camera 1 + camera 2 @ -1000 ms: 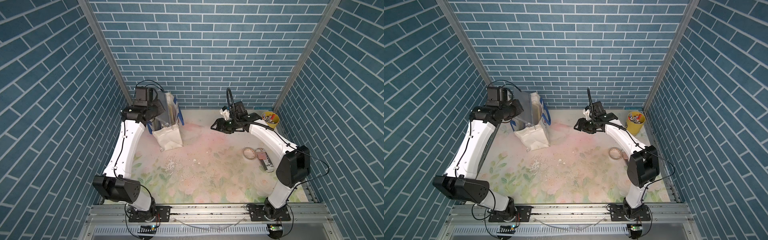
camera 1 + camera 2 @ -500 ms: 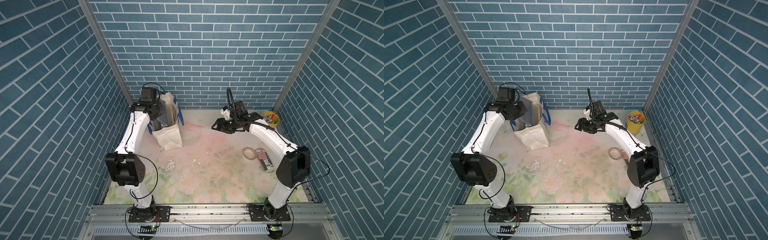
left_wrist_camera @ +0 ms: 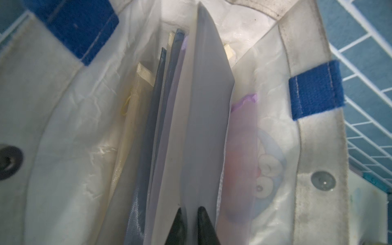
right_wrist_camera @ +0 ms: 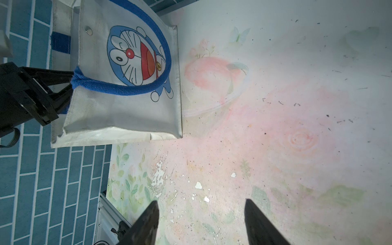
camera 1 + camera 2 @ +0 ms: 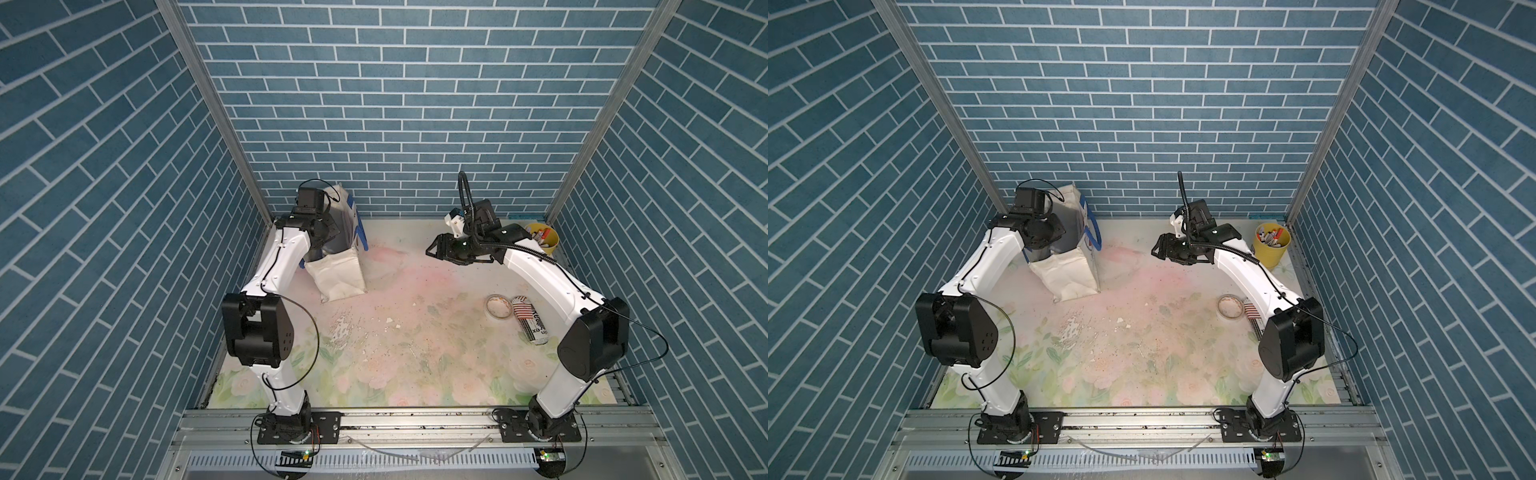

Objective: Put the pencil pouch into the canvas bag
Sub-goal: Place the pencil pouch in the canvas bag.

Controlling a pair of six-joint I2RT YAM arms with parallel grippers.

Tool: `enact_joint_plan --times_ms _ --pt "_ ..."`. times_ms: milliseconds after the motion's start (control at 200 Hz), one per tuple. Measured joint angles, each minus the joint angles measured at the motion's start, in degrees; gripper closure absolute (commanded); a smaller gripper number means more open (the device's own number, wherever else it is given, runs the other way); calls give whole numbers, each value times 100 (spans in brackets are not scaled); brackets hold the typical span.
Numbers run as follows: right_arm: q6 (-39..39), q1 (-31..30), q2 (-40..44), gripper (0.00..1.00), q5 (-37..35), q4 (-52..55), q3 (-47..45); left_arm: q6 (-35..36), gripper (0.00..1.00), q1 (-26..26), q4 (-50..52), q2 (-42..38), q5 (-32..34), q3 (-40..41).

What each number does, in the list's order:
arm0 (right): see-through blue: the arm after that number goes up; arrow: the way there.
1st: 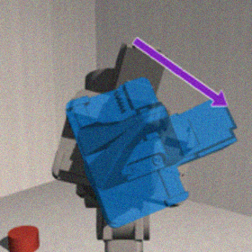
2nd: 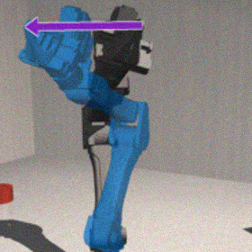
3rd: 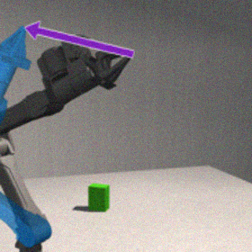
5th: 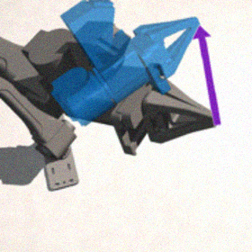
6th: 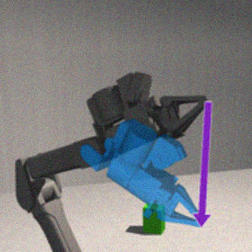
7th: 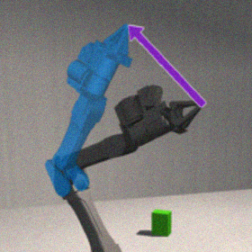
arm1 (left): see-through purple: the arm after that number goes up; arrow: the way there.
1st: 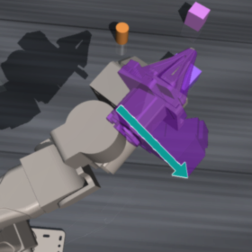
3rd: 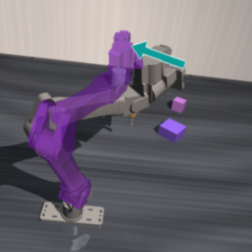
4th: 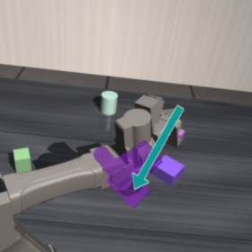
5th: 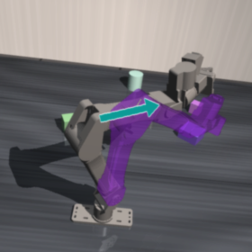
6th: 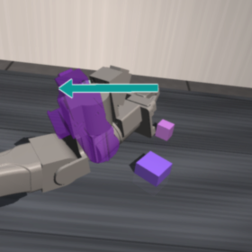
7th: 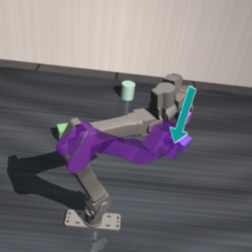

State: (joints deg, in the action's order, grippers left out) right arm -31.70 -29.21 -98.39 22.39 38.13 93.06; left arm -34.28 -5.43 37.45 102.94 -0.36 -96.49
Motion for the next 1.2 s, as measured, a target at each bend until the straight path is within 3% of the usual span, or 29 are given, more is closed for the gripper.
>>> enact_joint_plan --times_ms 150,285,405,585,785,1035,1195 --pt "15 0 153 28 -138 20 -101 72 47 -9 -33 -46 -31 0" --pt "92 0 446 1 -391 44 -332 407 20 -11 170 -404 2 17" --pt "219 4 820 1 -721 114 -649 848 1 -11 382 -1266 28 254" --pt "350 90 1349 1 -1438 240 -1274 1279 1 -17 402 -3053 11 1414" --pt "588 369 2509 1 -2396 -83 -2754 1215 1 -7 291 -4782 516 3679" --pt "616 1145 3919 1 -3891 -1329 -4806 791 1 83 -136 -5396 1338 5320" --pt "662 2096 3897 1 -4019 -2962 -6231 1255 1 105 -975 -5300 1746 5912"
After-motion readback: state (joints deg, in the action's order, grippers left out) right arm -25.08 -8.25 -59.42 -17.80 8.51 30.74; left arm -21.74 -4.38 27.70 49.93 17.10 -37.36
